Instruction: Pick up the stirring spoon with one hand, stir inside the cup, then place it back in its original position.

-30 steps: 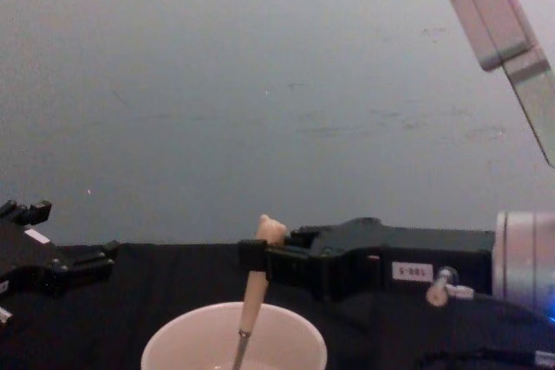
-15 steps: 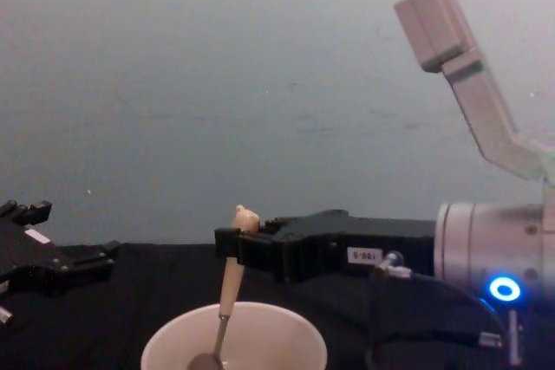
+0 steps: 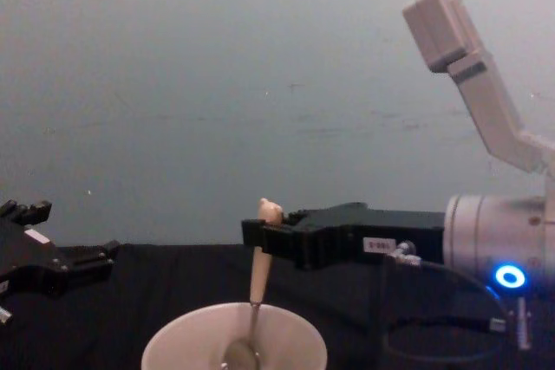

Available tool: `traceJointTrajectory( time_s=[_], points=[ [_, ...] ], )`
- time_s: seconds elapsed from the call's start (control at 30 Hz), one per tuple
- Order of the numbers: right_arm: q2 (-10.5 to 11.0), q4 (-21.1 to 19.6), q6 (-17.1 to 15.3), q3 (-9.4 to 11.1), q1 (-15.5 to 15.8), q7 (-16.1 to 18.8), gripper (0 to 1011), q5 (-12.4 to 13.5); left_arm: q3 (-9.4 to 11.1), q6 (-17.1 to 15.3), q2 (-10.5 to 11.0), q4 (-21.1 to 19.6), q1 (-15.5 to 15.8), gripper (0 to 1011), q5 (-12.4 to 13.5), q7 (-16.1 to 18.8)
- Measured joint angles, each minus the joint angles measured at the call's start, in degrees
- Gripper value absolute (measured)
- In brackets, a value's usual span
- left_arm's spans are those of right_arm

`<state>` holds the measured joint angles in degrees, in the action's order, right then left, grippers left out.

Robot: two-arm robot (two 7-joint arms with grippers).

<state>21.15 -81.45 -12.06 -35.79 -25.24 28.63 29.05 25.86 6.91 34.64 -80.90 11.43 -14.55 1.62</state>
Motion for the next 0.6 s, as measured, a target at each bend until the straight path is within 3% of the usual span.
traceJointTrajectory(
  time_s=[0.33, 0.6],
  points=[
    [4.0, -4.8, -0.4, 1.5, 2.9, 1.6, 205, 1.2, 0.0, 0.0, 0.0, 0.0, 0.0, 1001, 0.0, 0.0],
    [6.6, -8.6, -1.1, 1.4, 5.1, 3.0, 205, 2.6, 0.0, 0.0, 0.0, 0.0, 0.0, 1001, 0.0, 0.0]
  ],
)
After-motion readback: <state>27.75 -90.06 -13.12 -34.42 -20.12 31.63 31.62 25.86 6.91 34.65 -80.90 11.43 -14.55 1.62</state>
